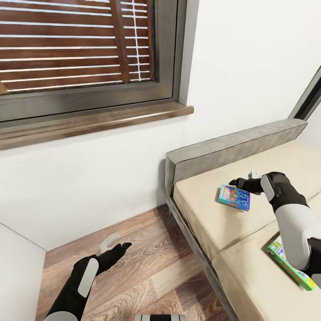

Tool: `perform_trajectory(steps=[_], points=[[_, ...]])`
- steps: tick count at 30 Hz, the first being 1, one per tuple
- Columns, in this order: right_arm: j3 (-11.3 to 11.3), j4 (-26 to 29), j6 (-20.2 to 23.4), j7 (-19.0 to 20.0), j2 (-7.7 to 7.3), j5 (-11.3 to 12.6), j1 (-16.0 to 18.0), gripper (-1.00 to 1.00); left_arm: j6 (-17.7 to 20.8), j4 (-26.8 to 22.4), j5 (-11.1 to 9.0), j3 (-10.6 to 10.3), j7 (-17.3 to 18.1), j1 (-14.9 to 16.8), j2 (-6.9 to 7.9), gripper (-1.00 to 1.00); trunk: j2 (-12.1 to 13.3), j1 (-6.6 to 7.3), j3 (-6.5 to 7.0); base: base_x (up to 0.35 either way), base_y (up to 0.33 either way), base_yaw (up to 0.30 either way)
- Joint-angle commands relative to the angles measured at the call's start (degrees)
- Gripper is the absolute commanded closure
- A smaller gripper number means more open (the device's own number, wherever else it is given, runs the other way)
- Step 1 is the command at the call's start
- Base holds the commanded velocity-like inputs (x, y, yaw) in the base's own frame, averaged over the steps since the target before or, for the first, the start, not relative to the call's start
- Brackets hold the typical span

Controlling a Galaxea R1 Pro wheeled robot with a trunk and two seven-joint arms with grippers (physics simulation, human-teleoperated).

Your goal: Put all the toys in the child's room - the three board games (two on the bed and one on the table), the two jigsaw puzzles on the table, and the tennis ball on the table - inside the toy box on the table in the child's room.

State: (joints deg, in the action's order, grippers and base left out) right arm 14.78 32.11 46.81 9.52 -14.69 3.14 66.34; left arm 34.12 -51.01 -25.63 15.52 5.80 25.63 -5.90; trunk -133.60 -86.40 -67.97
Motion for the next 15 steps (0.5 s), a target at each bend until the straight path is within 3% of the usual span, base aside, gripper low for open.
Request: perform_trajectory(steps=[1, 15], points=[[0.1, -2.0, 0.3, 0.0, -0.01, 0.3, -0.2, -1.00, 0.4, -0.1, 0.0, 0.3, 0.2, 0.0, -0.08, -1.00, 0.0, 0.00, -0.07, 0.000, 0.000, 0.000], [-0.1, -1.7, 2.2, 0.3, -0.08, 0.4, -0.9, -1.00, 0.4, -0.1, 0.0, 0.3, 0.2, 0.0, -0.08, -1.00, 0.0, 0.00, -0.13, 0.000, 0.000, 0.000]])
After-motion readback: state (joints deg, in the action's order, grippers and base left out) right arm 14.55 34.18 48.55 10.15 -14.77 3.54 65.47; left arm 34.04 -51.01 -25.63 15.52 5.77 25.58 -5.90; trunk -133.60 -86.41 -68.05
